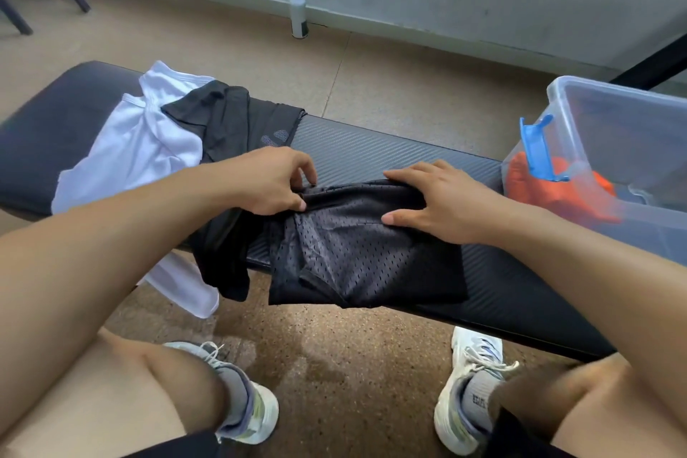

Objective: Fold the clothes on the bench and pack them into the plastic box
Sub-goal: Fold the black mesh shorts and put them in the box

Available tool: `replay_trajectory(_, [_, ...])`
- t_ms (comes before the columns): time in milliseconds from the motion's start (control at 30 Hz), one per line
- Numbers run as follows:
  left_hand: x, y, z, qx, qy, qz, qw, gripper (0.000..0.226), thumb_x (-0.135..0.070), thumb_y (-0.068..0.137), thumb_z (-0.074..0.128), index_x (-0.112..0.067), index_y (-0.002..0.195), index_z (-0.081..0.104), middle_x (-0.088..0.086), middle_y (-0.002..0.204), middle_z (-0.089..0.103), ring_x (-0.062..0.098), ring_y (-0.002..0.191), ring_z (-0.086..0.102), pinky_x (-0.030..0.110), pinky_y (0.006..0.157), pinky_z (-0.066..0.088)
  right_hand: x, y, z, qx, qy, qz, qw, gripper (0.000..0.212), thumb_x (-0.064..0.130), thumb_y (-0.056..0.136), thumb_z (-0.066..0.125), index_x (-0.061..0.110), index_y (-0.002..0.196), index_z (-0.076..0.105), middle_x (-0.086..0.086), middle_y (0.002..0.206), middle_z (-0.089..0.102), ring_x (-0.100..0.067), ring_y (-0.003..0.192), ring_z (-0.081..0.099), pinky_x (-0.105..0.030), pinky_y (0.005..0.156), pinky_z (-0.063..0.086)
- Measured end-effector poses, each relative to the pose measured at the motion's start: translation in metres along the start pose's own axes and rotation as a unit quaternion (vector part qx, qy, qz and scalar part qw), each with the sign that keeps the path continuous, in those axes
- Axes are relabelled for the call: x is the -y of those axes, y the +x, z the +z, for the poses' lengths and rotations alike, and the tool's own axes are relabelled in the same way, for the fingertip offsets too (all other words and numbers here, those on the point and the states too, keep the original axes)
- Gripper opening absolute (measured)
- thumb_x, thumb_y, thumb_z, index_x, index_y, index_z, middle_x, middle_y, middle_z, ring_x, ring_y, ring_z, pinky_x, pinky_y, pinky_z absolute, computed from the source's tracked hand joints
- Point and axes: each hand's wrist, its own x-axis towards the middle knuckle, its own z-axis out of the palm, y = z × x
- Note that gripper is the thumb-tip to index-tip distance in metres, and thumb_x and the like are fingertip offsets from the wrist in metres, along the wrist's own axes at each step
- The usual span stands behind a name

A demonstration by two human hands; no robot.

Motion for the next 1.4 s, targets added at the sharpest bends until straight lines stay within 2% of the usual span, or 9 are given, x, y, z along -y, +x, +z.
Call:
replay_trajectory(300, [0.0, -0.005, 0.0, 0.034, 0.006, 0.029, 0.999, 0.016, -0.028, 0.084, 0.073, -0.026, 0.084, 0.057, -0.006, 0.088, 0.062, 0.019, 0.084, 0.058, 0.034, 0.076, 0.049, 0.004, -0.001, -0.016, 0.075, 0.038, 0.04, 0.996, 0.036, 0.057, 0.083, 0.071, 0.023, 0.075, 0.063, 0.002, 0.073, 0.066, -0.018, 0.072, 0.061, -0.031, 0.061, 0.044])
replay_trajectory(400, [0.001, -0.007, -0.002, -0.056, -0.093, 0.035, 0.993, 0.019, -0.024, 0.089, 0.067, -0.032, 0.087, 0.05, -0.006, 0.096, 0.066, 0.017, 0.092, 0.061, 0.038, 0.084, 0.049, 0.003, -0.009, -0.021, 0.087, 0.189, 0.072, 0.975, 0.024, 0.042, 0.082, 0.074, 0.022, 0.094, 0.075, 0.003, 0.082, 0.075, -0.015, 0.08, 0.07, -0.03, 0.074, 0.055])
replay_trajectory(500, [0.0, -0.003, -0.003, -0.197, -0.186, 0.019, 0.962, 0.019, -0.025, 0.091, 0.068, -0.033, 0.102, 0.055, -0.008, 0.105, 0.068, 0.017, 0.099, 0.064, 0.038, 0.09, 0.049, 0.006, -0.015, -0.023, 0.12, 0.443, 0.106, 0.882, 0.02, 0.015, 0.088, 0.072, 0.012, 0.108, 0.073, -0.006, 0.098, 0.079, -0.025, 0.094, 0.075, -0.037, 0.087, 0.06])
replay_trajectory(667, [-0.006, 0.003, -0.009, -0.399, -0.141, 0.002, 0.906, 0.044, -0.027, 0.085, 0.074, -0.022, 0.125, 0.056, -0.004, 0.12, 0.063, 0.016, 0.113, 0.056, 0.033, 0.101, 0.045, 0.015, -0.016, -0.02, 0.053, 0.57, 0.158, 0.805, 0.038, 0.016, 0.097, 0.065, 0.021, 0.133, 0.056, -0.009, 0.108, 0.075, -0.02, 0.084, 0.076, -0.035, 0.062, 0.062])
replay_trajectory(800, [-0.028, -0.005, 0.008, -0.265, -0.09, 0.153, 0.948, 0.03, -0.034, 0.093, 0.061, -0.023, 0.12, 0.069, -0.004, 0.124, 0.067, 0.016, 0.124, 0.053, 0.037, 0.11, 0.039, 0.015, -0.021, -0.017, 0.032, 0.532, 0.179, 0.827, 0.047, 0.016, 0.098, 0.061, 0.029, 0.142, 0.047, -0.008, 0.109, 0.071, -0.02, 0.081, 0.074, -0.029, 0.051, 0.055])
replay_trajectory(1000, [-0.045, -0.004, 0.059, -0.017, 0.031, 0.193, 0.981, 0.053, -0.044, 0.103, 0.038, -0.036, 0.155, 0.03, -0.011, 0.167, 0.016, 0.015, 0.155, -0.001, 0.043, 0.126, 0.001, 0.027, -0.045, -0.032, 0.119, 0.514, 0.034, 0.849, 0.026, 0.014, 0.101, 0.056, 0.022, 0.122, 0.068, -0.008, 0.104, 0.075, -0.024, 0.078, 0.075, -0.039, 0.06, 0.062])
replay_trajectory(1133, [-0.044, -0.004, 0.039, 0.051, -0.116, 0.263, 0.956, 0.031, -0.027, 0.097, 0.06, -0.041, 0.125, 0.065, -0.018, 0.151, 0.047, 0.008, 0.152, 0.021, 0.04, 0.126, 0.01, 0.025, -0.062, -0.034, 0.217, 0.323, -0.082, 0.917, 0.052, 0.022, 0.078, 0.086, 0.037, 0.123, 0.064, -0.006, 0.097, 0.076, -0.022, 0.087, 0.075, -0.045, 0.076, 0.062])
replay_trajectory(1267, [-0.04, -0.019, 0.0, -0.068, -0.296, 0.174, 0.937, 0.016, -0.02, 0.093, 0.07, -0.021, 0.107, 0.077, -0.008, 0.11, 0.076, 0.005, 0.111, 0.067, 0.035, 0.106, 0.048, 0.022, -0.053, -0.017, -0.056, 0.148, -0.072, 0.985, 0.03, 0.049, 0.07, 0.082, 0.039, 0.096, 0.07, 0.013, 0.08, 0.072, -0.004, 0.076, 0.066, -0.04, 0.075, 0.056])
replay_trajectory(1400, [-0.035, -0.045, -0.008, 0.017, -0.267, 0.132, 0.954, 0.031, -0.057, 0.088, 0.065, -0.031, 0.104, 0.072, -0.014, 0.099, 0.074, 0.005, 0.097, 0.069, 0.035, 0.098, 0.05, 0.028, -0.038, -0.02, -0.197, 0.116, -0.108, 0.968, 0.035, 0.061, 0.076, 0.065, 0.029, 0.089, 0.074, 0.014, 0.092, 0.058, -0.01, 0.095, 0.052, -0.029, 0.08, 0.044])
